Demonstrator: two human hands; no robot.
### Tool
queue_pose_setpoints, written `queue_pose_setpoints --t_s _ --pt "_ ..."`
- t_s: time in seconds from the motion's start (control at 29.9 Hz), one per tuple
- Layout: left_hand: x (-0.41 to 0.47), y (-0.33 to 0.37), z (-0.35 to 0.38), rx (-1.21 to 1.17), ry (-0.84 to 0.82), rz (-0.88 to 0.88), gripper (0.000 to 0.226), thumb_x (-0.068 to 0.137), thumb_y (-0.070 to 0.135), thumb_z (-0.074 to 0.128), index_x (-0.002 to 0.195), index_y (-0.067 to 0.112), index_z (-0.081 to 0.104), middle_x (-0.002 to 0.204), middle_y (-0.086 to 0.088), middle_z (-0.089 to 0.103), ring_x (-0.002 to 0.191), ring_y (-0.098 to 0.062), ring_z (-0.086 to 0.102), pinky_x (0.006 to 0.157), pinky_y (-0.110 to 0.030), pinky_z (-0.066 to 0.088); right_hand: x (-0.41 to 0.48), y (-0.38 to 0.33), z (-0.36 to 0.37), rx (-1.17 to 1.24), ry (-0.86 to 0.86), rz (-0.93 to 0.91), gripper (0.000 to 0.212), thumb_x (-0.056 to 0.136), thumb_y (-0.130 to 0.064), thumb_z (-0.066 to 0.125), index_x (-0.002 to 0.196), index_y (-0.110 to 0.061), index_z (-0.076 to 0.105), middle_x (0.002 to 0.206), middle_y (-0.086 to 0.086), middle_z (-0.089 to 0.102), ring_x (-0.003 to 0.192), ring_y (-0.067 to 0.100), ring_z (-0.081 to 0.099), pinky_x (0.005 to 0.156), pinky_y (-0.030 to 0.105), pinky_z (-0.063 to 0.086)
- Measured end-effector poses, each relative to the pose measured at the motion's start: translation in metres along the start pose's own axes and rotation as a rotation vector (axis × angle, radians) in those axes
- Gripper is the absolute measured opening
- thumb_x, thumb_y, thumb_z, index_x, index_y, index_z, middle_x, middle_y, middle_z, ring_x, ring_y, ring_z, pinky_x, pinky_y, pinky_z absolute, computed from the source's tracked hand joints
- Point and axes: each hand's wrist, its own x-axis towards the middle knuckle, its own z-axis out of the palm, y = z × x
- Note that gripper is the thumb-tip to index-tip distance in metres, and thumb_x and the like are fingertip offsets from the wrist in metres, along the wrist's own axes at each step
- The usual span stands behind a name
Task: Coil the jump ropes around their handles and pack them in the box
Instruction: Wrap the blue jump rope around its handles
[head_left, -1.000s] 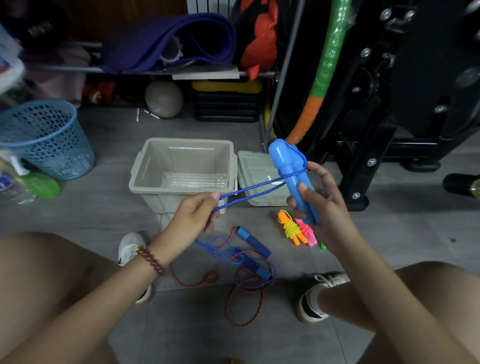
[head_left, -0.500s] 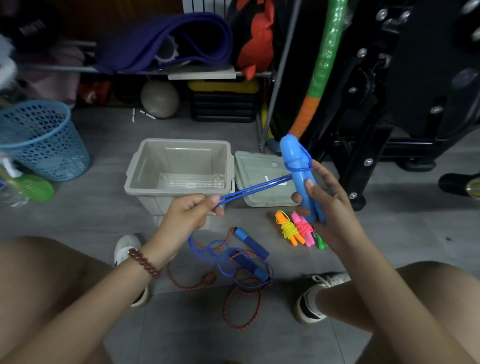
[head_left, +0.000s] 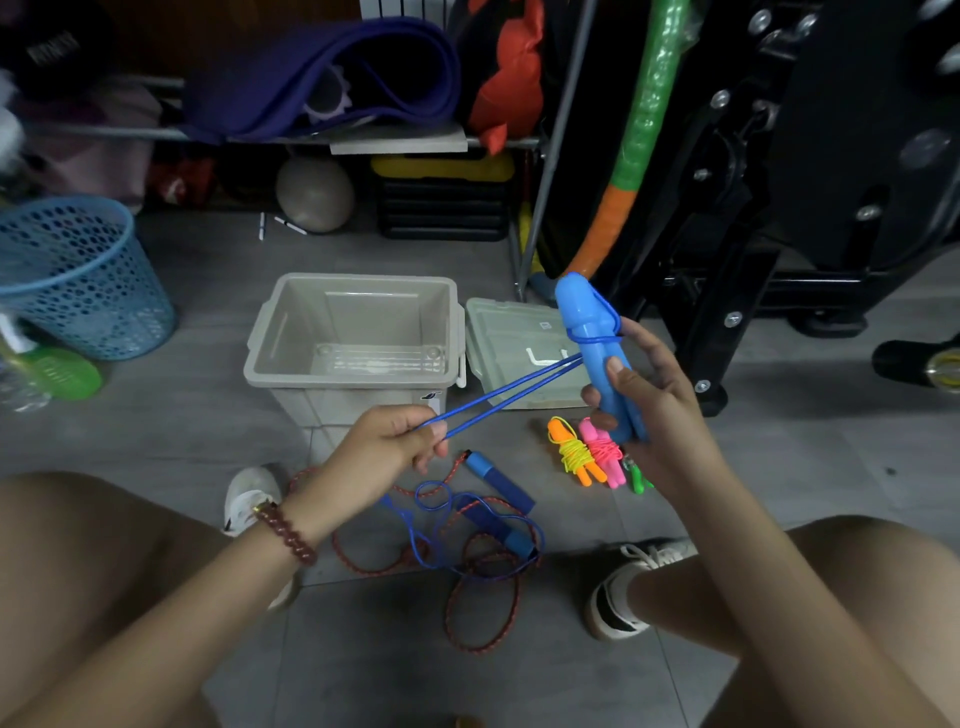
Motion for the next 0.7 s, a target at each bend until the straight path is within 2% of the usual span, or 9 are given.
queue_pose_setpoints --t_s 0.1,0.23,0.27,0.37,0.47,0.57,0.63,0.7 --pt "-0.004 0.008 0.002 -0.042 0.057 0.044 0.031 0.081 0.030 0.046 0.063 0.009 0.059 0.040 0.004 0.040 0.041 -0.003 0.034 0.046 -0.014 0.031 0.004 -0.002 -0.005 0.051 0.027 0.015 0.042 0.091 -0.001 0.048 0.129 -0.020 0.048 0.107 0.008 0.058 0.055 0.016 0.052 0.043 0.021 0.037" --pt "-0.014 0.016 0.000 -0.070 0.061 0.114 0.038 0.083 0.028 0.045 0.067 -0.005 0.059 0.043 -0.001 0.047 0.042 -0.009 0.042 0.048 -0.015 0.037 0.006 0.002 -0.010 0.042 0.041 0.035 0.047 0.091 -0.001 0.049 0.135 -0.016 0.047 0.110 0.011 0.058 0.055 0.017 0.052 0.045 0.022 0.036" --pt "-0.016 0.017 0.000 -0.066 0.058 0.129 0.038 0.083 0.027 0.046 0.067 -0.004 0.059 0.043 -0.001 0.048 0.043 -0.011 0.043 0.048 -0.017 0.038 0.007 0.004 -0.011 0.039 0.054 0.044 0.047 0.091 0.000 0.049 0.135 -0.016 0.047 0.109 0.012 0.059 0.055 0.018 0.052 0.047 0.023 0.036" --pt "-0.021 0.020 -0.001 0.014 0.105 0.192 0.034 0.081 0.040 0.050 0.057 0.019 0.061 0.043 0.001 0.044 0.046 -0.018 0.044 0.051 -0.025 0.039 0.008 0.011 -0.010 -0.032 0.099 0.029 0.046 0.091 0.001 0.051 0.135 -0.014 0.048 0.094 0.011 0.064 0.054 0.019 0.055 0.051 0.027 0.039" --pt "-0.023 0.025 -0.002 0.080 0.167 0.196 0.037 0.074 0.052 0.045 0.058 0.021 0.058 0.042 0.010 0.041 0.044 -0.001 0.038 0.048 -0.017 0.032 0.007 0.017 -0.007 -0.212 0.120 -0.043 0.045 0.090 0.004 0.053 0.132 -0.014 0.049 0.070 0.002 0.066 0.049 0.015 0.057 0.043 0.021 0.044" --pt "-0.025 0.030 -0.004 0.363 0.208 0.281 0.039 0.079 0.053 0.040 0.061 0.021 0.052 0.043 0.007 0.038 0.043 -0.006 0.036 0.048 -0.026 0.031 0.010 0.023 -0.005 -0.346 0.121 -0.057 0.047 0.089 0.005 0.055 0.132 -0.014 0.050 0.064 0.004 0.061 0.043 0.011 0.055 0.038 0.019 0.041" --pt "-0.026 0.035 -0.005 0.724 0.262 0.421 0.040 0.083 0.048 0.039 0.057 0.019 0.040 0.041 0.004 0.029 0.043 -0.013 0.035 0.046 -0.026 0.027 0.012 0.026 -0.003 -0.453 0.094 -0.062 0.047 0.089 0.004 0.057 0.129 -0.019 0.051 0.073 0.009 0.060 0.043 0.009 0.055 0.039 0.019 0.040" --pt "-0.027 0.044 -0.007 0.907 0.306 0.491 0.042 0.080 0.048 0.044 0.053 0.016 0.039 0.039 0.004 0.027 0.040 -0.017 0.036 0.043 -0.023 0.027 0.013 0.027 -0.002 -0.597 0.001 -0.077 0.047 0.089 0.003 0.057 0.124 -0.027 0.049 0.086 0.013 0.058 0.049 0.012 0.058 0.041 0.019 0.042"
